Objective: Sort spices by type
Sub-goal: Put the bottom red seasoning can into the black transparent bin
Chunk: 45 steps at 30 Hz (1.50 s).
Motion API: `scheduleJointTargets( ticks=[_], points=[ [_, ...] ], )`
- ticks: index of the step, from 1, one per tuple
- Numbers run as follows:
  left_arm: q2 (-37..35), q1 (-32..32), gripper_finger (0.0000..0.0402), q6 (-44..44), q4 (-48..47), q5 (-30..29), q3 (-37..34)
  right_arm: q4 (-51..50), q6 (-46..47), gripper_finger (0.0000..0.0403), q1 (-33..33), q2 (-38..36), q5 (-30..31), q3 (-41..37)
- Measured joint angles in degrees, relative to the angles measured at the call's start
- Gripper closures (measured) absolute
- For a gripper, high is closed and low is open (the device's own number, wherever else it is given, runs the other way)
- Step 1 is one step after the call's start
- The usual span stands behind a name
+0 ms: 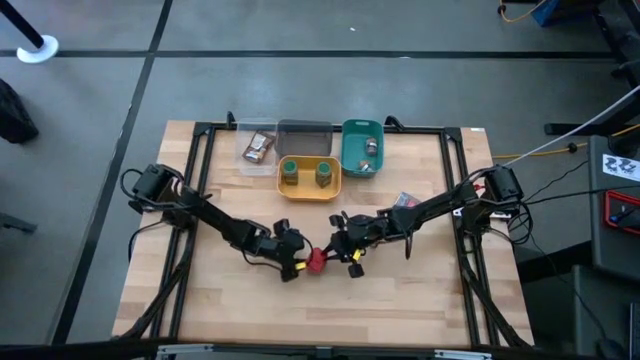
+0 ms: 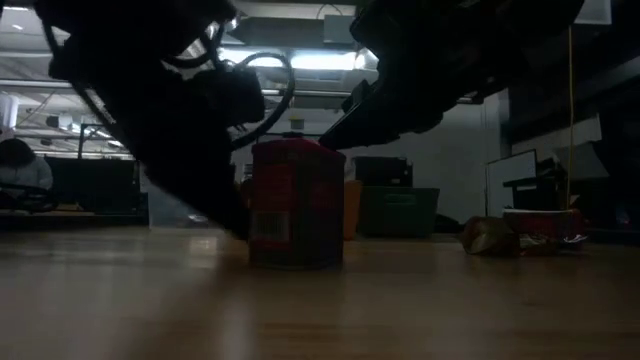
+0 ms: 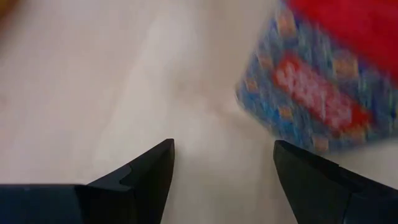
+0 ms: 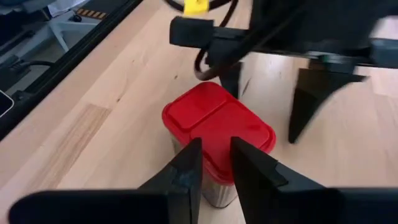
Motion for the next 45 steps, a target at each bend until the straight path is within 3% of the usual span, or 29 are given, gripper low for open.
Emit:
scheduleJointTargets(
  ticks=[9, 16, 25, 31, 39, 45],
  points=[
    [-1.3, -2.4, 0.0144, 2.0, -1.5, 4.2, 0.1, -0.6, -0.5, 0.032, -0.1, -0.7, 0.4, 0.0],
    [-2.5, -6.2, 0.0144, -7.8, -1.9, 5.8, 0.2, -7.1, -3.6, 0.032, -0.2, -6.0, 3.1, 0.1],
    [-2.3, -9.5, 0.0144, -15.1, -0.2, -3.6, 0.2, -13.4, -3.6, 0.032, -0.1, -4.0, 8.4, -0.1],
    [-0.8, -10.1, 0.0144, -15.8, 2.6, -5.6, 0.2, -13.1, -3.5, 0.032, -0.1, -1.3, 12.9, 0.0],
    [2.6, -9.8, 0.0144, -15.6, 10.2, -8.0, 0.6, -11.9, -3.1, 0.032, -0.1, 0.9, 12.1, 0.0],
    [4.9, -9.3, 0.0144, -15.5, 10.0, -8.2, 2.7, -8.2, -3.1, 0.032, -0.1, 2.2, 8.1, 0.0]
  ],
)
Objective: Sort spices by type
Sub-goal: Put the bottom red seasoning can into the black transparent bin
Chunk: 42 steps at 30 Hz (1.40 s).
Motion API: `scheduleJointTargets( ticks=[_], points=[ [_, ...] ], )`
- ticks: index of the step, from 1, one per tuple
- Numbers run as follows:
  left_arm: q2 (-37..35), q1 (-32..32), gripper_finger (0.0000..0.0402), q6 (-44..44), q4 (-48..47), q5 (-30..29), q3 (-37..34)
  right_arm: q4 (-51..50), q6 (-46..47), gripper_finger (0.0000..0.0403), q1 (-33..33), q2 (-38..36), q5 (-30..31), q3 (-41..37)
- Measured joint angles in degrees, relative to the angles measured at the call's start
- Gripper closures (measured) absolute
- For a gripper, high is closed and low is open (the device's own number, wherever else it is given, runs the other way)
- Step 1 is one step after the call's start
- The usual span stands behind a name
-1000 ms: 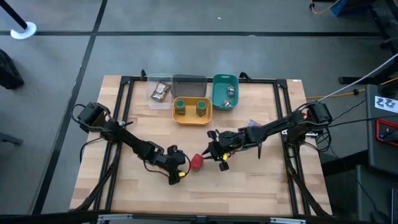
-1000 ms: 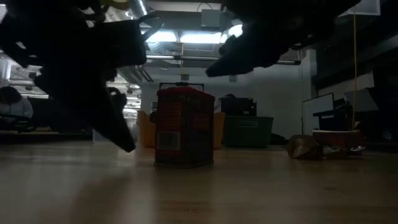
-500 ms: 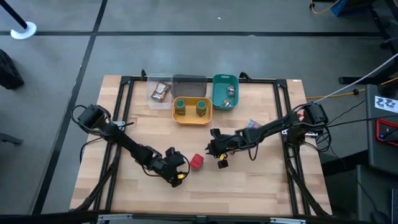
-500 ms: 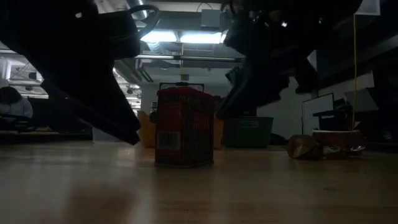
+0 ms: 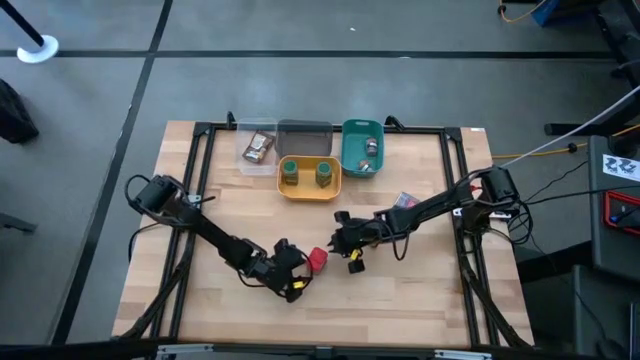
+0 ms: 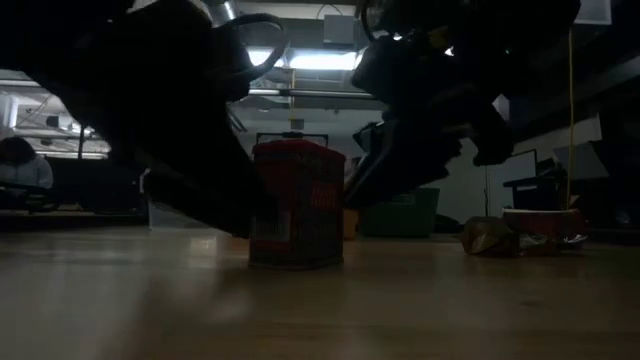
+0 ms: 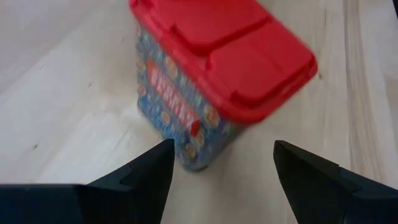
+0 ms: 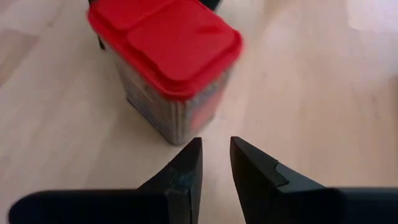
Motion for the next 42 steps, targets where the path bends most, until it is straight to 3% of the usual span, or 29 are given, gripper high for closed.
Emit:
scheduleJointTargets(
  ticks=[12, 23, 35, 42],
  points=[
    [0.8, 0.6, 0.0144, 0.2, -0.1, -8.1, 1.4, 2.1, 0.5, 0.032, 1.4, 1.8, -4.3, -0.1],
    [0.8, 2.9, 0.0144, 7.5, -0.3, -8.7, 1.4, 2.4, 0.4, 0.032, 2.9, 1.8, -4.1, -0.1],
    [0.8, 6.4, 0.0144, 4.7, -0.5, -8.6, 1.4, 2.4, 0.4, 0.032, 3.0, 1.7, -4.1, -0.1],
    [0.8, 7.7, 0.0144, 4.7, -7.0, -8.6, 1.4, 1.2, 0.4, 0.032, 3.0, 1.6, -4.1, -0.1]
  ],
)
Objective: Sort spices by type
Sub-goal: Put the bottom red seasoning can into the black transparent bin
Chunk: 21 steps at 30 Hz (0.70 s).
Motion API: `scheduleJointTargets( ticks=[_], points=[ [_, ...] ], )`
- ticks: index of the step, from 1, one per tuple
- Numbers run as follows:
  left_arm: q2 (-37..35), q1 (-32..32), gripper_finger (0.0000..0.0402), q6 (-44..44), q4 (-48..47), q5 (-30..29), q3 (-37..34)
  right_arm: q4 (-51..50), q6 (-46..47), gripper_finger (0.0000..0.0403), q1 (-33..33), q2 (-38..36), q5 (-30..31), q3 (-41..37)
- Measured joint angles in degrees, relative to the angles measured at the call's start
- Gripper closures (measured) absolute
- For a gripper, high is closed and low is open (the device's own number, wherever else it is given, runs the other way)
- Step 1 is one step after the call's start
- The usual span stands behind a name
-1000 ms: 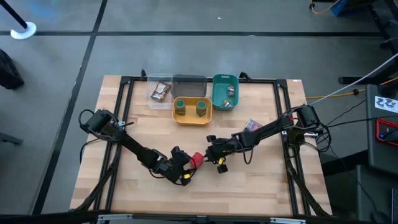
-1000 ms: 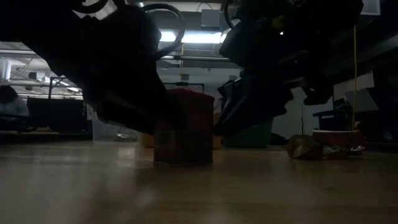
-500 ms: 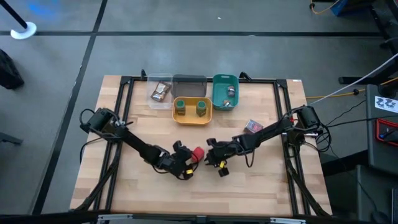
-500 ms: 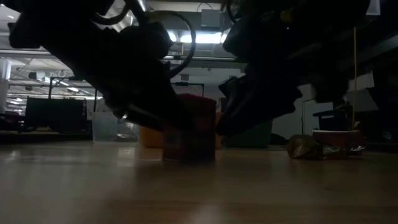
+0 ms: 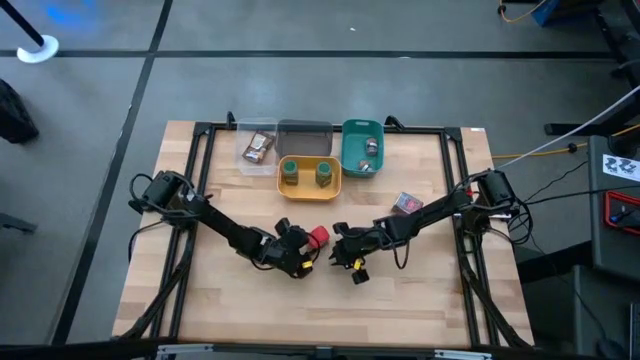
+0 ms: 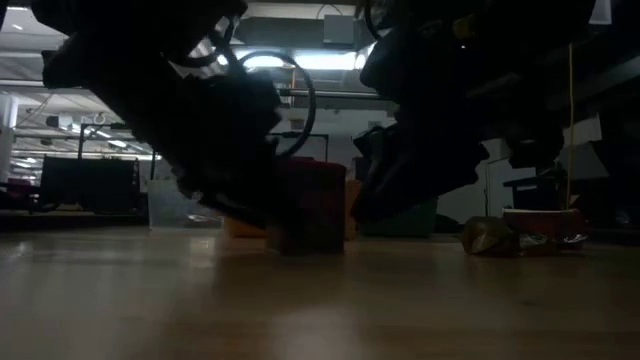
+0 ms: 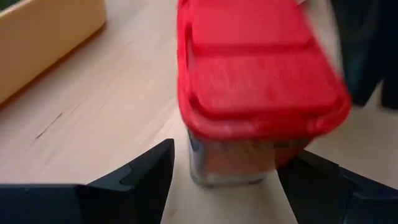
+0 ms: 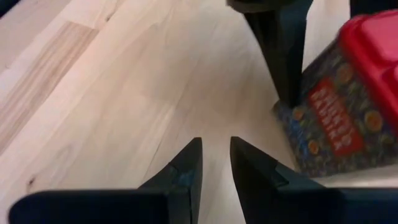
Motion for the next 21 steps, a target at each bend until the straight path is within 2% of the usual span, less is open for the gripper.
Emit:
scheduleJointTargets(
  ticks=[9, 15, 21],
  points=[
    [0.0, 1.8, 0.0144, 9.0, -0.6, 0.1, 0.0, -1.0, 0.0, 0.032, 0.0, 0.0, 0.0, 0.0],
    [0.0, 3.6, 0.0144, 10.3, -0.5, 0.1, 0.0, -1.0, 0.0, 0.032, 0.0, 0.0, 0.0, 0.0],
    [0.0, 5.6, 0.0144, 11.6, -0.5, 4.7, 0.0, -1.0, 0.0, 0.032, 0.0, 0.0, 0.0, 0.0]
  ],
)
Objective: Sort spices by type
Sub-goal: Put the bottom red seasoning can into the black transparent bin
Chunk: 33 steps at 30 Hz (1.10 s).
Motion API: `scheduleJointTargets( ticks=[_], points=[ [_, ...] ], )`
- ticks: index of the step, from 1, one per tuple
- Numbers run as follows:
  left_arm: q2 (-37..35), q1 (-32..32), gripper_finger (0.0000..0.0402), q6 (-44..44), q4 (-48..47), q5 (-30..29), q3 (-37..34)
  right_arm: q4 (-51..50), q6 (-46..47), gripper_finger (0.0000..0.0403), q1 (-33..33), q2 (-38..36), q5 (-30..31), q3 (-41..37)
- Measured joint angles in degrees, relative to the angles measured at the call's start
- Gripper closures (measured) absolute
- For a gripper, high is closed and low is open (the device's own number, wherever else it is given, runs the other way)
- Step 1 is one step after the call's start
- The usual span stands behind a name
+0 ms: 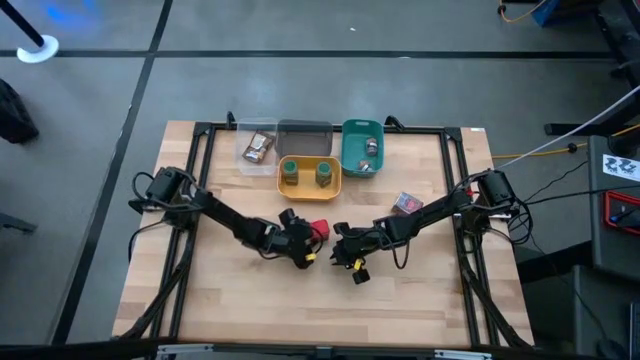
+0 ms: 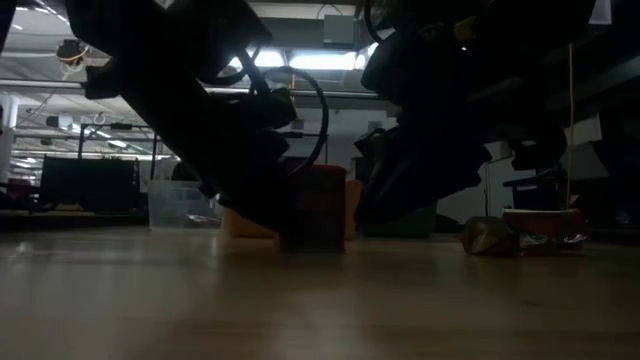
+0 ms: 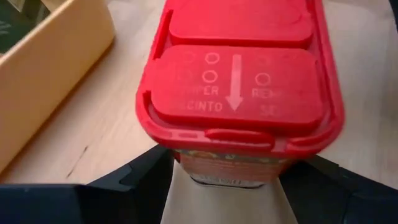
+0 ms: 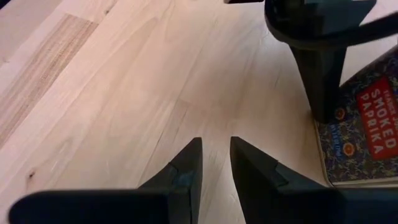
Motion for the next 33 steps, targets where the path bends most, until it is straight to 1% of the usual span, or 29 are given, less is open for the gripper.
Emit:
scheduleJointTargets(
  ticks=[3, 11, 14, 17, 19, 23, 27, 33],
  points=[
    [0.0, 0.5, 0.0144, 0.6, 0.0, 0.7, 0.0, 0.0, 0.0, 0.032, 0.0, 0.0, 0.0, 0.0],
    [0.0, 2.5, 0.0144, 8.9, 5.0, 1.0, 0.0, -0.4, 0.0, 0.032, 0.0, 0.0, 0.0, 0.0],
    [0.0, 3.5, 0.0145, 10.9, 6.7, 3.5, 0.0, -1.0, 0.0, 0.032, 0.0, 0.0, 0.0, 0.0],
    [0.0, 4.2, 0.0158, 10.9, 6.4, 6.2, 0.0, -2.5, 0.0, 0.032, 0.0, -0.2, 0.0, 0.0],
    [0.0, 4.4, 0.0176, 10.6, 6.5, 6.6, 0.0, -3.5, 0.0, 0.032, 0.0, -0.8, 0.0, 0.0],
    [0.0, 4.4, 0.0225, 9.2, 8.3, 7.2, 0.0, -7.9, 0.0, 0.032, 0.0, -4.0, 0.1, 0.0],
    [-0.1, 4.6, 0.0225, 9.1, 12.1, 8.4, 0.3, -13.1, -0.1, 0.032, 0.0, -9.0, 2.2, 0.0],
    [-0.4, 6.5, 0.0225, 9.6, 12.0, 8.6, 4.1, -20.4, -0.4, 0.032, 0.0, -18.4, 7.0, 0.0]
  ],
)
